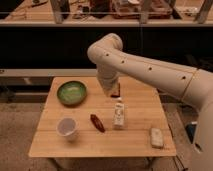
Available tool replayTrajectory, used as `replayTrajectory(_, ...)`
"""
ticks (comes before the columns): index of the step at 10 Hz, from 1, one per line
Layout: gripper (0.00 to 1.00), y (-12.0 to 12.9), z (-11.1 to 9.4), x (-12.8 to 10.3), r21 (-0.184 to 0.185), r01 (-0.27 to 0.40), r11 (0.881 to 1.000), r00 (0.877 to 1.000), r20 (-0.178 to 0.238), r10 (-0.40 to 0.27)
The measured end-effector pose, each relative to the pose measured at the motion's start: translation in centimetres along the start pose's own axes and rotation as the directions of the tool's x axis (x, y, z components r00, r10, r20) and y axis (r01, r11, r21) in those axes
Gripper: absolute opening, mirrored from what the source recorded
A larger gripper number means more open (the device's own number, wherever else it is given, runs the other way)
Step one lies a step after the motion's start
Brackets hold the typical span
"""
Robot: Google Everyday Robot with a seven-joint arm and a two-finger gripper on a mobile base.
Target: Move the arm in a circular motion
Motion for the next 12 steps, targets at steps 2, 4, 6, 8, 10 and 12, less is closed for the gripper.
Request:
replayTrajectory(2,0.0,-3.1,1.0,2.7,0.112,-0.011,0.994,0.995,0.096,0.0)
replayTrajectory(4,0.0,-4.7,1.4,6.8,0.209,-0.055,0.976,0.991,0.128,0.029)
replayTrajectory(6,0.0,-3.7,0.9,10.7,0.251,-0.109,0.962,0.991,0.108,0.084)
replayTrajectory(8,0.0,-1.6,-0.2,12.8,0.252,-0.165,0.954,0.986,0.076,0.15)
replayTrajectory(10,0.0,2.2,-1.3,13.9,0.216,-0.231,0.949,0.973,0.04,0.228)
replayTrajectory(12,0.0,7.8,-2.2,14.8,0.189,-0.309,0.932,0.95,0.005,0.313)
